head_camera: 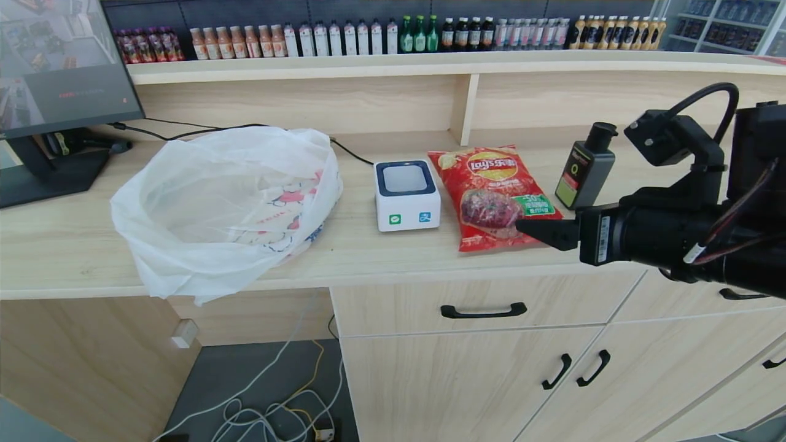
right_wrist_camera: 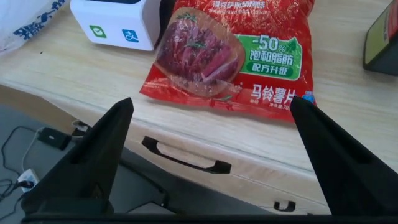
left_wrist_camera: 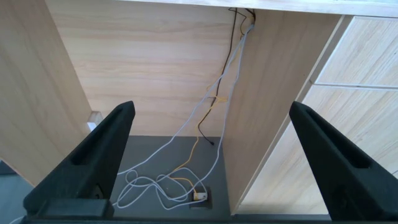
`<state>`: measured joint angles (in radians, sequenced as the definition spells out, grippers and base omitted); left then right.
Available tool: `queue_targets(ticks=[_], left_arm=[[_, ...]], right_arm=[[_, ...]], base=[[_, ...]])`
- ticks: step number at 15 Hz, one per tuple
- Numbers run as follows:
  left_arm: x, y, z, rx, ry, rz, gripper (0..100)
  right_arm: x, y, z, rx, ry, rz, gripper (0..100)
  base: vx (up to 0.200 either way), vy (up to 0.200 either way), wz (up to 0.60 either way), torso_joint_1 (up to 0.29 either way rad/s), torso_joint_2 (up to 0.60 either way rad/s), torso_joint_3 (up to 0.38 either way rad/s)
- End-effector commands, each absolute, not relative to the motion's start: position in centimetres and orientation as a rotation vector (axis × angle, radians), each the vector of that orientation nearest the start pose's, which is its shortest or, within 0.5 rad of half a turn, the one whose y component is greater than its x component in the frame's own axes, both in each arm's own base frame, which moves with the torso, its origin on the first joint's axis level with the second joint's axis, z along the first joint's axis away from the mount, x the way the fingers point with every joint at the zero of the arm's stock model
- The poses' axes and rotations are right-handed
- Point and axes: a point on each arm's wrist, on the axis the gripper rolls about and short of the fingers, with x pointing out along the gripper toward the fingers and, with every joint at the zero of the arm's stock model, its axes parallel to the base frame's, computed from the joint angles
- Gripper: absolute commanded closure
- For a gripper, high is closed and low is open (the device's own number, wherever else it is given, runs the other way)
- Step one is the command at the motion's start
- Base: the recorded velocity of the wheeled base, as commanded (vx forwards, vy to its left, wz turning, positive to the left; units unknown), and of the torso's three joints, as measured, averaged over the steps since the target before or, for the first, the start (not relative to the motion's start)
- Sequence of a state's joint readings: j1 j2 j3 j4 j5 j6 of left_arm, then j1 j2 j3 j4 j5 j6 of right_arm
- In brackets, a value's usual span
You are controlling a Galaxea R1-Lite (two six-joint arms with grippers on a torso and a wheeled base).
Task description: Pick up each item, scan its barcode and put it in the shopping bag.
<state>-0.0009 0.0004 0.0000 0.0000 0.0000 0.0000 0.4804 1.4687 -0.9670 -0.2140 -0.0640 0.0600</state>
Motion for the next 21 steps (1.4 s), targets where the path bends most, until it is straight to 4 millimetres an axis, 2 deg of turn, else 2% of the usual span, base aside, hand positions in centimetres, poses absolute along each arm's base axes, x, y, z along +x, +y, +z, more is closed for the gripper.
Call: queue_targets(ticks=[1, 7, 10, 16, 18, 21], left_arm=[[-2.3, 0.0, 7.5, 0.0, 0.0, 0.002, 0], [-2.3, 0.0, 7.5, 0.0, 0.0, 0.0, 0], [-2.3, 0.0, 7.5, 0.0, 0.0, 0.002, 0], [-2.3, 0.0, 7.5, 0.0, 0.0, 0.0, 0], [-2.3, 0.0, 7.5, 0.0, 0.0, 0.002, 0], [-2.3, 0.0, 7.5, 0.0, 0.0, -0.002, 0]], right_arm=[[24.5, 12.6, 24.9, -0.025, 0.305, 0.404, 0], [28.6, 14.3, 26.8, -0.022, 0.235, 0.38, 0], [30.1, 14.0, 26.8, -0.036, 0.228, 0.353, 0], [33.2, 15.0, 26.5, -0.042, 0.216, 0.342, 0], [34.3, 14.0, 26.3, -0.077, 0.226, 0.308, 0], [34.9, 14.0, 26.1, -0.081, 0.227, 0.288, 0]], base=[[0.0, 0.0, 0.0, 0.0, 0.0, 0.0], [0.0, 0.0, 0.0, 0.0, 0.0, 0.0], [0.0, 0.0, 0.0, 0.0, 0.0, 0.0], [0.0, 0.0, 0.0, 0.0, 0.0, 0.0], [0.0, 0.0, 0.0, 0.0, 0.0, 0.0], [0.0, 0.0, 0.0, 0.0, 0.0, 0.0]])
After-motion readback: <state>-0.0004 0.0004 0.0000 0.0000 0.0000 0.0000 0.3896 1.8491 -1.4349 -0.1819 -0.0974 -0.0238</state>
